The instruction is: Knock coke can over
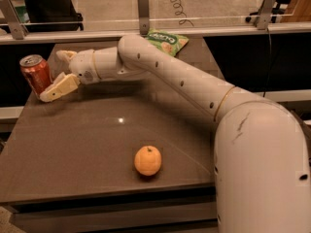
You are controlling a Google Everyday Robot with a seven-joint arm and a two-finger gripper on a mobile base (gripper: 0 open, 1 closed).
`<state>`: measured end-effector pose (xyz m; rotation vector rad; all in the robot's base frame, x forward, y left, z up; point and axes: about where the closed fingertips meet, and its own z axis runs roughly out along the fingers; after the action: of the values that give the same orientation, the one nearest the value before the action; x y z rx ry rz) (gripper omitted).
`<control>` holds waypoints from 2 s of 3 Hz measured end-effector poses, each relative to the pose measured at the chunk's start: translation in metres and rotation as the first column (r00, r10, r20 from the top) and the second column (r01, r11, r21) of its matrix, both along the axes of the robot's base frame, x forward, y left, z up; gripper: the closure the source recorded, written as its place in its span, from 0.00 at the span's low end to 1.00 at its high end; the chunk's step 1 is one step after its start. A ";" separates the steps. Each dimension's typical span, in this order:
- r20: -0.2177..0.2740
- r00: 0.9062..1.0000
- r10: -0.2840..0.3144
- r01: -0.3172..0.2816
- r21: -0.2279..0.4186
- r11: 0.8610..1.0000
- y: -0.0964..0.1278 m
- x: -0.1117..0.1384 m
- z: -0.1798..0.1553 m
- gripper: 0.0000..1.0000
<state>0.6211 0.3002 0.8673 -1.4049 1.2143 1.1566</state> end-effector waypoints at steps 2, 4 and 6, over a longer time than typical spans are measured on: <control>-0.089 0.996 -0.008 0.018 0.116 0.993 0.032 -0.014 0.009 0.39; -0.069 0.997 -0.022 0.025 0.044 0.999 0.011 -0.018 0.035 0.85; -0.065 0.997 0.037 -0.049 -0.196 0.979 -0.051 -0.028 0.046 1.00</control>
Offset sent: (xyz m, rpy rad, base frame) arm -0.0207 0.0435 0.0207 0.1745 0.1246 -0.0229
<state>0.5930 0.2495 0.9133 -1.5590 1.3784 1.1399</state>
